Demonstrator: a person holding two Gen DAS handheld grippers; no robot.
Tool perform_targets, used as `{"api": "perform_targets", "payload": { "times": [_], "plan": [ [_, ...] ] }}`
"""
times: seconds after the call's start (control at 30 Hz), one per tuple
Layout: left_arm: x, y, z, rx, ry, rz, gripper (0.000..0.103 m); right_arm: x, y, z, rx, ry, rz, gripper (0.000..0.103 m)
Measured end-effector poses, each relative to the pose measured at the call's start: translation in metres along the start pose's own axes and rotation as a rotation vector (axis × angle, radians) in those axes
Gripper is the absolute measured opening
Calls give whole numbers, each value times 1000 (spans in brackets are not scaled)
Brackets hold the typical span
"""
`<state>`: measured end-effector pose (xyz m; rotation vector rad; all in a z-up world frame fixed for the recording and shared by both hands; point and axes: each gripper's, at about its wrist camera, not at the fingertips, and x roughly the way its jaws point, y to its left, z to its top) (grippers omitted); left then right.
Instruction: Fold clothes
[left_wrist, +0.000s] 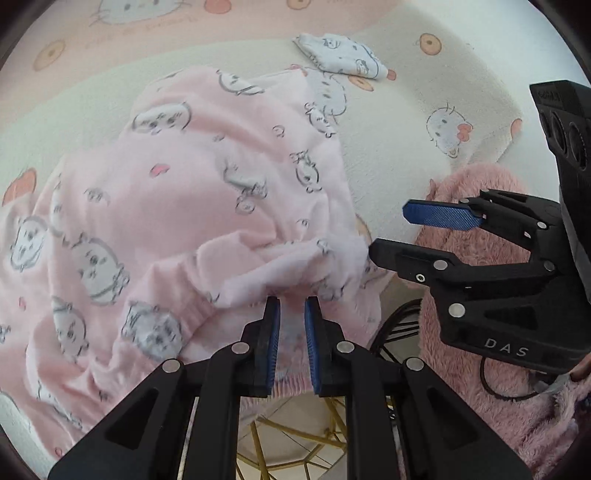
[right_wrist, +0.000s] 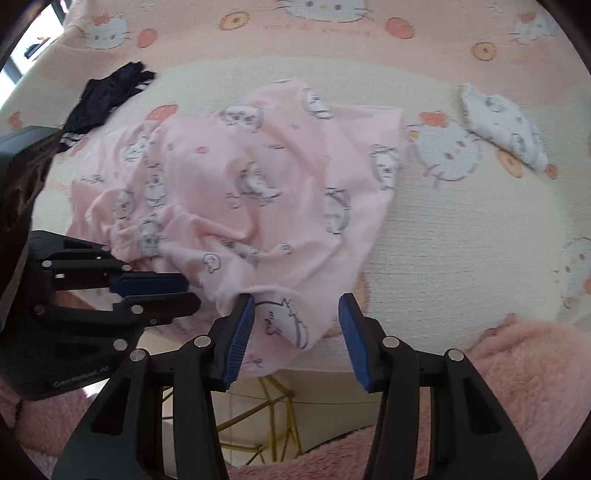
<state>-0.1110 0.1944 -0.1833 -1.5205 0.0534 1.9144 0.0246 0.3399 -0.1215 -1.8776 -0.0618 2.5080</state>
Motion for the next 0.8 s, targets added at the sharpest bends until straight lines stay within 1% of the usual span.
{"api": "perform_targets", "payload": {
  "times": [0.03, 0.07, 0.1, 0.17, 0.23, 0.27, 0.33, 0.4, 0.53, 0.57, 0.67, 0.73, 0.8],
  "plan": [
    [8, 2, 9, -16, 6, 17, 15, -2, -12, 0, 47, 3, 3, 49],
    [16, 8, 17, -54, 15, 17, 15, -2, -23, -1, 92, 11, 38, 49],
    [23, 15, 24, -101, 24, 5, 15, 0, -28, 0, 104, 31, 91, 49],
    [27, 28, 31, -188, 21, -56, 15, 6, -28, 2, 82, 75, 188, 49],
    [24, 35, 30, -242, 3, -95, 15, 10, -11, 2, 18, 67, 224, 49],
    [23, 35, 27, -252, -7, -102, 15, 13, -1, 3, -15, 54, 228, 49],
    [21, 38, 18, -266, -8, -92, 15, 21, 16, 7, -61, 42, 189, 49],
    [18, 44, 7, -286, 0, -86, 15, 26, 24, 13, -83, 27, 153, 49],
    [11, 56, -4, -334, 1, -81, 15, 29, 38, 15, -162, 23, 143, 49],
    [8, 58, -6, -334, 5, -57, 15, 30, 41, 14, -181, 26, 139, 49],
    [-11, 61, -15, -312, 25, 43, 15, 49, 29, 12, -126, 118, 50, 48],
    [-23, 63, -21, -297, 38, 109, 15, 44, 24, 11, -108, 108, 45, 46],
    [-41, 64, -31, -285, 33, 208, 15, 36, 21, 11, -96, 84, 50, 46]
  ]
}}
